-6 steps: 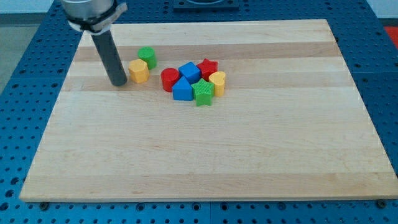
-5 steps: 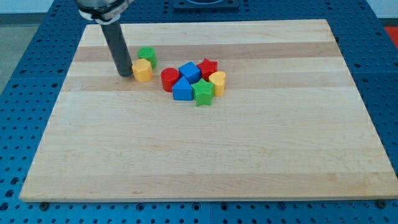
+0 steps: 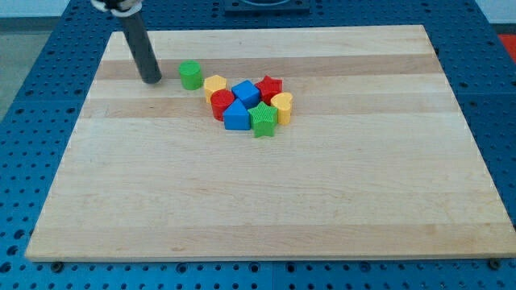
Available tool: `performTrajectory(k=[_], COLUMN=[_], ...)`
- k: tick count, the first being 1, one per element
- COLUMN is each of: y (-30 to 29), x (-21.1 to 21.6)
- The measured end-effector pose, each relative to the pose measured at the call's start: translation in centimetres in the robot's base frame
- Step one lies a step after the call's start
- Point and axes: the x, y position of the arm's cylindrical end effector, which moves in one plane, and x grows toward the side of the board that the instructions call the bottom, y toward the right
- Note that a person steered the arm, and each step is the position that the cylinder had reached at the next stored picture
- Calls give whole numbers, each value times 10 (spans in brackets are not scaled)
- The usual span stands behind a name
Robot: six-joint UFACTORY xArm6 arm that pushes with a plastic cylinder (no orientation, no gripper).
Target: Slide the green circle closer to group of the blocks
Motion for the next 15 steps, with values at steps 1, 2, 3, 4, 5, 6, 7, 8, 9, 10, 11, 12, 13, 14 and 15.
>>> performTrajectory(k=[1, 2, 3, 4, 5, 6, 7, 8, 9, 10, 11, 12, 13, 14, 15], y=[31, 66, 76, 78, 93, 93, 101, 125, 125, 126, 127, 137, 137, 137, 137], x=[6, 30, 29, 7, -4, -20, -61, -38, -5, 13, 11, 1, 3, 5, -7])
